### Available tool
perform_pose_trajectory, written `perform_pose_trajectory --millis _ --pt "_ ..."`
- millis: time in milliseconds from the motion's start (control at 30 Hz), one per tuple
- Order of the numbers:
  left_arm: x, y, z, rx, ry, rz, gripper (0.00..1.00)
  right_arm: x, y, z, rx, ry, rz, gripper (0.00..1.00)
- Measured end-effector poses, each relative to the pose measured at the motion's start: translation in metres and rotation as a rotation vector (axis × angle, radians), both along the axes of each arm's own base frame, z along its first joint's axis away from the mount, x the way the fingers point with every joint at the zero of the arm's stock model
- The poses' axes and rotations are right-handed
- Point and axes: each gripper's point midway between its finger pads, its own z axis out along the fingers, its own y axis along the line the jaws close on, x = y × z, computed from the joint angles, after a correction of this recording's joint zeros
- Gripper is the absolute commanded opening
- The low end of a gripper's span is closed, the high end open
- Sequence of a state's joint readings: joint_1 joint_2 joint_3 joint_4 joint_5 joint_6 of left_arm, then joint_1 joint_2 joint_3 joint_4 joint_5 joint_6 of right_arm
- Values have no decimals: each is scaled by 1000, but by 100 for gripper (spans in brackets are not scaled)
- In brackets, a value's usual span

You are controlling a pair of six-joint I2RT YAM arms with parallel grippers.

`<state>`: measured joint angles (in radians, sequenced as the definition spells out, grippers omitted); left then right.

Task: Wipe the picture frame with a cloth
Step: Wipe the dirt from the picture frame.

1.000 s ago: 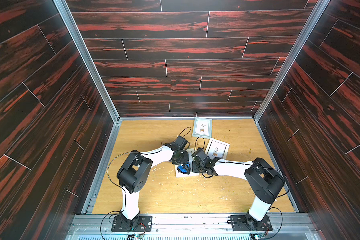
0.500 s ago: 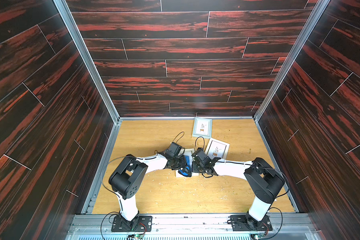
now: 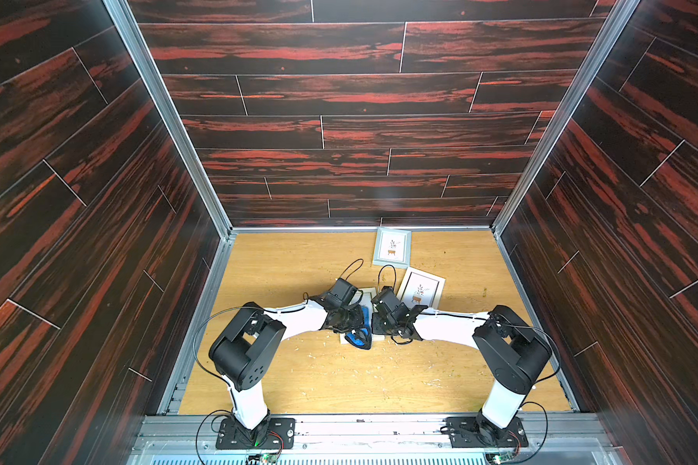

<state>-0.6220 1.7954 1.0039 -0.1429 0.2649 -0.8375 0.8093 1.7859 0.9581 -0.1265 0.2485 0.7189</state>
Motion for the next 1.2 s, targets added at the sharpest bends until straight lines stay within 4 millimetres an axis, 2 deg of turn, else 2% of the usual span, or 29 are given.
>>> perform_pose_trajectory --millis 67,167,267,333,467,633,800,867,933,1100,1200 --pt "0 8 0 11 -4 4 0 0 0 0 0 0 0 0" --pt "-4 32 1 45 -9 10 0 0 0 0 0 0 0 0" --pt "-10 43 6 54 -29 -1 0 0 1 0 3 0 0 0" --pt "-16 44 6 60 -32 -16 0 0 0 0 3 0 0 0" --pt "-20 32 3 53 -35 -44 0 0 0 0 3 0 0 0" --pt "2 32 0 29 -15 -16 0 0 1 0 3 0 0 0" --pt "39 60 9 36 -51 55 0 1 1 1 6 -3 -2 0" --pt "46 67 10 48 -59 70 0 1 1 1 7 -3 -3 0" --pt "51 63 10 63 -63 66 0 1 1 1 6 -3 -2 0" --pt "47 26 0 63 -60 -5 0 2 -1 1 3 -4 -6 0" --pt "45 26 0 68 -59 -14 0 2 -1 1 2 -4 -6 0"
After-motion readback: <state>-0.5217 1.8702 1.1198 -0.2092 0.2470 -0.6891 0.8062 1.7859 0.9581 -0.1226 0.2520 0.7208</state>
